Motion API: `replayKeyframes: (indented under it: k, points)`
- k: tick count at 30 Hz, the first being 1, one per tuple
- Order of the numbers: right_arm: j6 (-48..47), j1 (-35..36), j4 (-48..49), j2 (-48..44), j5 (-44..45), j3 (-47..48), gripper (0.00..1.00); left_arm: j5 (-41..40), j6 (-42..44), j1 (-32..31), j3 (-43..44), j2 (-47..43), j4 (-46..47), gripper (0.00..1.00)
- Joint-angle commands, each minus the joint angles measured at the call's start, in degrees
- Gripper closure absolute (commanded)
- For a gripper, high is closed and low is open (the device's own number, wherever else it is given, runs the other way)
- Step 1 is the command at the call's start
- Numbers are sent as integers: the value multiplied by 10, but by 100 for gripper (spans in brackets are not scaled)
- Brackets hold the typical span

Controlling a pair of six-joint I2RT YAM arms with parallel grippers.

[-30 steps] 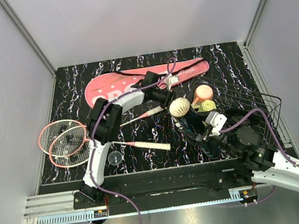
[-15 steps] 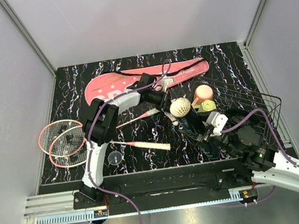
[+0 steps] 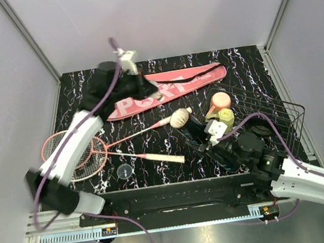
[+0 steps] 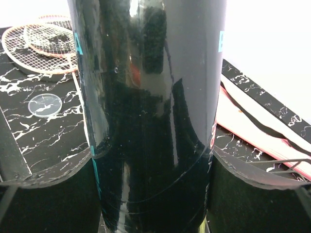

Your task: Pack up the badminton gear

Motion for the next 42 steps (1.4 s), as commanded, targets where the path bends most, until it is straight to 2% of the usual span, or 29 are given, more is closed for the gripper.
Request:
replayKeyframes:
  k: [1,6,9,14,19,23,30,33,34,37,39,41,42]
  points:
    - [-24,2,81,66,-19,43,59,-134,-2,17,-54,-193,-44,100]
    - [-57,3,95,156,-101,80,59,-82,23,18,-82,-365,-31,96]
    - [-80,2,99,199,-140,100,58,-35,27,16,-77,-397,-25,94]
    - [-76,2,115,231,-150,113,57,56,-5,12,-98,-388,-28,94]
    - [-51,2,135,233,-146,110,57,43,-5,-8,-131,-411,-27,94]
    - [-39,3,149,233,-145,107,58,66,-17,-22,-145,-407,-26,94]
    - [-31,2,158,229,-137,108,59,60,-30,-67,-159,-397,-24,93]
    - [-26,3,166,224,-142,101,58,83,-31,-90,-154,-378,-27,71]
    - [-24,3,166,222,-141,101,59,91,-28,-92,-146,-376,-30,54]
    - [-21,2,162,213,-138,94,59,87,-9,-92,-128,-387,-47,28]
    - [-18,2,162,202,-137,88,59,60,6,-92,-113,-390,-75,21]
    - [-15,2,162,196,-138,85,59,37,15,-92,-90,-385,-102,8]
    - [-15,2,160,189,-137,83,59,24,16,-92,-82,-384,-108,7]
